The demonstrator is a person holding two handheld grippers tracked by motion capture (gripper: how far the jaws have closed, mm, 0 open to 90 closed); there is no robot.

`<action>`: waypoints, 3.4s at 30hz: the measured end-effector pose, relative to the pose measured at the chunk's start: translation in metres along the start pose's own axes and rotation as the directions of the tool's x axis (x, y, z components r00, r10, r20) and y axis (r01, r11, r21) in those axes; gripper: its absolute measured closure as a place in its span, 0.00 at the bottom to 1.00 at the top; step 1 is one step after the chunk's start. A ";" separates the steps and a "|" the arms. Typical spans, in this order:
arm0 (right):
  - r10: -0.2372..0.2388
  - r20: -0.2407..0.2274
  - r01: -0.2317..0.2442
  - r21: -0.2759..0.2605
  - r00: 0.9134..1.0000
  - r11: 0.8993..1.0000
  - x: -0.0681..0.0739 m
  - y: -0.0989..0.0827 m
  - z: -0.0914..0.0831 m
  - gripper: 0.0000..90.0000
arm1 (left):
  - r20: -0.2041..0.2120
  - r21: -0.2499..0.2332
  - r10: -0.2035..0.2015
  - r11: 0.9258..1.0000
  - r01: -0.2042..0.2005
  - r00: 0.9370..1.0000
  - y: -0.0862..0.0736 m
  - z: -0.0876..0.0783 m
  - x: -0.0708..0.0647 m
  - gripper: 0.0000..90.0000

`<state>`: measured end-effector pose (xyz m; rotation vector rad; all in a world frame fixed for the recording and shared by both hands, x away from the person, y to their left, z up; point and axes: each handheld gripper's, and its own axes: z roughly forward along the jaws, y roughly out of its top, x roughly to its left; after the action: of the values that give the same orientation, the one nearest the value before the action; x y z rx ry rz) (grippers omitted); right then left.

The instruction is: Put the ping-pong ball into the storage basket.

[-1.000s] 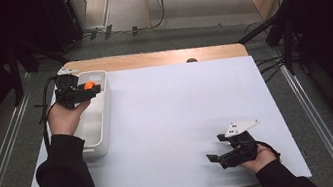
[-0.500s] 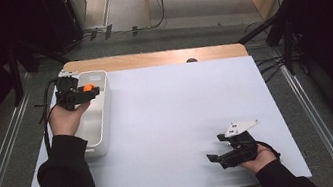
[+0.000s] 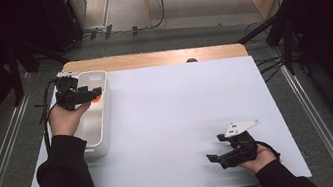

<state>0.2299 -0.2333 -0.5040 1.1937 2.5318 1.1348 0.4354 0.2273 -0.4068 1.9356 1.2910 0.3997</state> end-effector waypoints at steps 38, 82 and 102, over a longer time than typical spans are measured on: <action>-0.001 0.000 0.001 0.001 1.000 1.000 0.000 -0.001 0.001 0.15 | 0.151 -0.001 0.127 0.992 -0.128 0.980 0.022 -0.025 -0.044 0.24; 0.005 0.003 -0.005 -0.008 1.000 1.000 -0.002 0.000 -0.001 0.15 | 0.361 -0.002 0.189 0.979 -0.202 0.913 0.009 -0.001 -0.094 0.24; 0.032 0.010 -0.031 -0.019 0.999 0.999 -0.001 -0.001 -0.002 0.15 | 0.370 0.006 0.187 0.979 -0.204 0.910 -0.005 0.011 -0.113 0.24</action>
<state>0.2298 -0.2357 -0.5032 1.2359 2.4979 1.1542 0.3888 0.1235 -0.4009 2.0656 0.8733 0.0947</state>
